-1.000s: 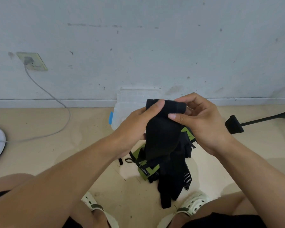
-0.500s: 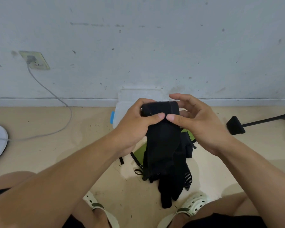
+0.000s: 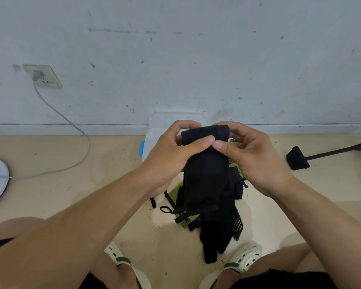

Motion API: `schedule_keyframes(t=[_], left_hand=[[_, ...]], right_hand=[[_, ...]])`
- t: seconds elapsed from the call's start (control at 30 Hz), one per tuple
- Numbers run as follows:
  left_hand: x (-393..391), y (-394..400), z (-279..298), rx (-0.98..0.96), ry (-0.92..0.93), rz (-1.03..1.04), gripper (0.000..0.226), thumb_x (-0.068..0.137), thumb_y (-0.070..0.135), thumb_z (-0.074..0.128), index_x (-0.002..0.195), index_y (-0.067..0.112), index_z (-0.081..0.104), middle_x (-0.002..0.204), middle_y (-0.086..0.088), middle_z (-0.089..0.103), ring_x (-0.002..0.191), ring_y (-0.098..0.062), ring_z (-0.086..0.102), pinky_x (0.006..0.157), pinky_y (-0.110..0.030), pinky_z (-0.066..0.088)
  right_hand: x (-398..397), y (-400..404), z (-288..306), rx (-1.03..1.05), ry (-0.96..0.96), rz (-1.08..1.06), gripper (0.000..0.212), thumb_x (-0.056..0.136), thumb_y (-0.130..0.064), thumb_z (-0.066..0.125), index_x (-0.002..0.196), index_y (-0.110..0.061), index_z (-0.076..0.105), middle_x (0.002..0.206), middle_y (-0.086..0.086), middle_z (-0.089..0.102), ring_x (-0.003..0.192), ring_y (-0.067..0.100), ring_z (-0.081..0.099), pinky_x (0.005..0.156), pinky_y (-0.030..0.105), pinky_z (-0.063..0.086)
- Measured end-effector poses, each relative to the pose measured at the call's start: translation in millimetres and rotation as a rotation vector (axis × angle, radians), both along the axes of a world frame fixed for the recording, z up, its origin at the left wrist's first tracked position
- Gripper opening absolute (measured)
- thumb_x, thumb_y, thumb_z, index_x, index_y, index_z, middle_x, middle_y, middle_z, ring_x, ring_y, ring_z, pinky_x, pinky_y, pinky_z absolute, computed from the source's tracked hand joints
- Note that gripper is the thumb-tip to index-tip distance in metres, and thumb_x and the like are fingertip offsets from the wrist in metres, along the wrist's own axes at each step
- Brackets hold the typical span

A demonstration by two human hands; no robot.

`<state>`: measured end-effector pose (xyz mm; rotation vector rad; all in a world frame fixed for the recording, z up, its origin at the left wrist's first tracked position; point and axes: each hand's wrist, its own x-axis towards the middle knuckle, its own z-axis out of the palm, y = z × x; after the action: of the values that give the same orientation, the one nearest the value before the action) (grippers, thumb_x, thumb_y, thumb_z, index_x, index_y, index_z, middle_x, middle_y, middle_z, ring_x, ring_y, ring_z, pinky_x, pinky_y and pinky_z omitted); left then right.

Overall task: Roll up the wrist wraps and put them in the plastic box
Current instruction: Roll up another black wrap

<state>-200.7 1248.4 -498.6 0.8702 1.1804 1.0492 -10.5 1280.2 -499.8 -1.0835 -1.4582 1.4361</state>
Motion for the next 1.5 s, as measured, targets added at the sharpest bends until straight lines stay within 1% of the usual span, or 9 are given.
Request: schedule_keyframes(t=[0.1,0.23,0.33,0.67,0.83,1.0,1.3,1.4,1.5], left_hand=[[0,2,1,-0.084,-0.009,-0.027,0.075,0.075,0.059,0.083,0.138,0.024,0.059,0.122,0.001,0.074,0.109,-0.017,0.075,0.097,-0.046,0.061],[-1,3,4,-0.14,0.035,-0.144,0.07,0.087,0.075,0.059,0.133,0.023,0.067,0.125,0.002,0.075,0.118,-0.019,0.071,0.107,-0.05,0.053],[0,0,6,-0.159,0.037,-0.157,0.053,0.095,0.068,0.052,0.127,0.03,0.071,0.116,0.009,0.078,0.113,-0.014,0.072,0.106,-0.047,0.053],[-3,1,3,-0.139,-0.073,0.031,0.03,0.095,0.024,0.074,0.124,0.016,0.07,0.111,-0.002,0.076,0.094,-0.015,0.076,0.073,-0.029,0.061],[-6,4,1,-0.067,-0.074,0.071,0.037,0.089,0.011,0.079,0.123,0.021,0.068,0.116,-0.005,0.07,0.108,-0.023,0.072,0.095,-0.04,0.061],[-7,5,2,-0.011,-0.168,0.048,0.044,0.084,-0.004,0.077,0.12,0.02,0.07,0.109,-0.003,0.071,0.105,-0.02,0.071,0.095,-0.039,0.061],[0,-5,-8,0.037,-0.13,0.003,0.044,0.095,-0.002,0.067,0.131,0.023,0.066,0.135,-0.009,0.063,0.127,-0.029,0.063,0.11,-0.043,0.053],[1,-4,-7,0.055,-0.107,0.021,0.046,0.094,-0.007,0.065,0.13,0.022,0.066,0.135,-0.009,0.063,0.128,-0.029,0.062,0.113,-0.046,0.049],[4,-4,-5,0.058,-0.12,0.049,0.049,0.094,-0.008,0.064,0.131,0.024,0.064,0.137,-0.01,0.061,0.127,-0.03,0.062,0.111,-0.044,0.052]], right_hand=[[0,-2,1,0.078,0.0,-0.005,0.036,0.08,-0.018,0.078,0.116,-0.021,0.071,0.111,0.003,0.076,0.092,0.043,0.072,0.083,0.051,0.063],[0,-6,-4,0.217,-0.118,0.008,0.036,0.085,-0.005,0.081,0.108,-0.031,0.074,0.103,0.008,0.073,0.083,0.026,0.065,0.078,0.036,0.06],[-1,-7,-9,0.281,-0.146,-0.003,0.039,0.086,0.0,0.08,0.105,-0.034,0.074,0.11,-0.003,0.076,0.104,0.03,0.068,0.09,0.045,0.06],[-1,-3,-1,0.142,-0.141,0.04,0.038,0.078,0.002,0.084,0.105,-0.022,0.073,0.125,-0.011,0.073,0.113,0.009,0.069,0.079,0.023,0.058],[0,-2,3,0.035,-0.148,0.066,0.067,0.074,-0.036,0.08,0.138,-0.035,0.061,0.127,-0.013,0.071,0.112,0.01,0.071,0.089,0.03,0.061],[-3,-7,5,0.001,-0.122,0.169,0.046,0.093,-0.024,0.065,0.136,-0.037,0.057,0.129,-0.025,0.069,0.119,-0.005,0.065,0.09,0.012,0.053],[-9,-14,-17,-0.053,-0.303,0.187,0.082,0.096,-0.064,0.049,0.159,-0.054,-0.003,0.139,-0.045,0.045,0.132,-0.026,0.038,0.121,0.025,0.029],[-14,-16,-20,-0.127,-0.181,0.161,0.076,0.103,-0.047,0.051,0.16,-0.051,0.0,0.137,-0.043,0.045,0.126,-0.029,0.039,0.118,0.021,0.031],[-21,-17,-22,-0.195,0.029,0.111,0.073,0.097,-0.038,0.058,0.158,-0.053,0.021,0.144,-0.019,0.06,0.136,-0.003,0.052,0.12,0.034,0.037]])
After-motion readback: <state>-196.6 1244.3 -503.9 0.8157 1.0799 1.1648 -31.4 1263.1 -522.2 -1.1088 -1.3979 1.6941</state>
